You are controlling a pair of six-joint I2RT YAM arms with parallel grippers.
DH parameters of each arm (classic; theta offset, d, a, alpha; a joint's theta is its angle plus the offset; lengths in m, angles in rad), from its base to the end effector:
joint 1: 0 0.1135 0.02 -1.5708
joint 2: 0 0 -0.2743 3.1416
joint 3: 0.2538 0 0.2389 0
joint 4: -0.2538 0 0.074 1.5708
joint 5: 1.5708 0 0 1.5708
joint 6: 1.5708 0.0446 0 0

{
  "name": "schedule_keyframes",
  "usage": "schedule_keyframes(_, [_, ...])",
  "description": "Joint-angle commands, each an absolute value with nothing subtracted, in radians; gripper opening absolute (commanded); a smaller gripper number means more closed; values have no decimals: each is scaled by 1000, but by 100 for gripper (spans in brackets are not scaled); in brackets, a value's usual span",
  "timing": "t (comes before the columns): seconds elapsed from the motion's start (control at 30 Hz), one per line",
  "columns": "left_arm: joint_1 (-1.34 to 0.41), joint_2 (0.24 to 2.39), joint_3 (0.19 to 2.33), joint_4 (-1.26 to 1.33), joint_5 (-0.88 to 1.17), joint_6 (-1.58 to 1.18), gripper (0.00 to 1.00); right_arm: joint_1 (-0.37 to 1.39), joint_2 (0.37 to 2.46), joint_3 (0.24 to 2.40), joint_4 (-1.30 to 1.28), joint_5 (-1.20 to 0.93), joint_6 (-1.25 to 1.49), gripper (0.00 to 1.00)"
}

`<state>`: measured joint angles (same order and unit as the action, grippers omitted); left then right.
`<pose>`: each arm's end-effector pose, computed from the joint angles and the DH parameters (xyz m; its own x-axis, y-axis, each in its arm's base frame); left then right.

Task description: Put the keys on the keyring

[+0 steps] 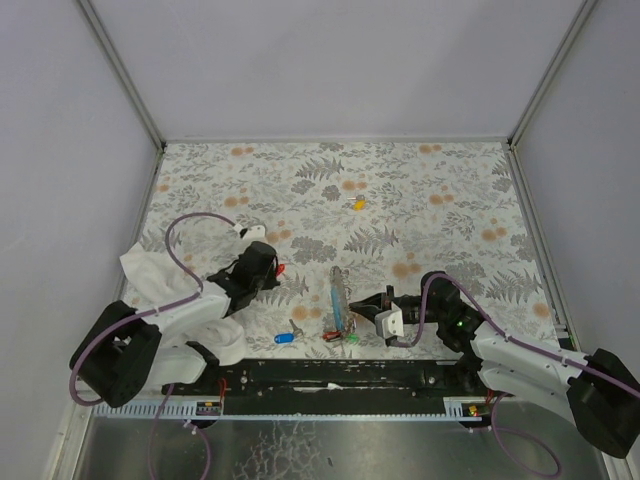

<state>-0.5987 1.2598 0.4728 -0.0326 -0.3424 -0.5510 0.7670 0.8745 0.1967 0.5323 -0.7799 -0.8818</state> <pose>0.1910 -0.1122 0.1684 -0.6932 -0.1240 -0.7100 -0.0251 0.9886 -0.1483 0.0980 0.1381 0.2103 0.7012 -0.0864 -0.7077 -0.7128 -0.0592 -0.6989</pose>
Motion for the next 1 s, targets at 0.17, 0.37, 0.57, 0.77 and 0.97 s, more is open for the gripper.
schedule_keyframes(0.17, [-700, 1154, 413, 174, -53, -364, 0, 780, 856, 208, 581, -817, -874, 0])
schedule_keyframes(0.37, [-716, 1179, 341, 279, -5, -398, 0, 780, 859, 210, 576, -819, -873, 0])
schedule_keyframes(0.57, [-734, 1158, 255, 384, -32, -455, 0, 780, 865, 213, 573, -821, -873, 0])
schedule_keyframes(0.77, [-740, 1111, 214, 368, -69, -510, 11, 780, 868, 215, 571, -821, -872, 0])
schedule_keyframes(0.97, [-740, 1006, 262, 190, -139, -584, 30, 782, 870, 216, 569, -820, -872, 0])
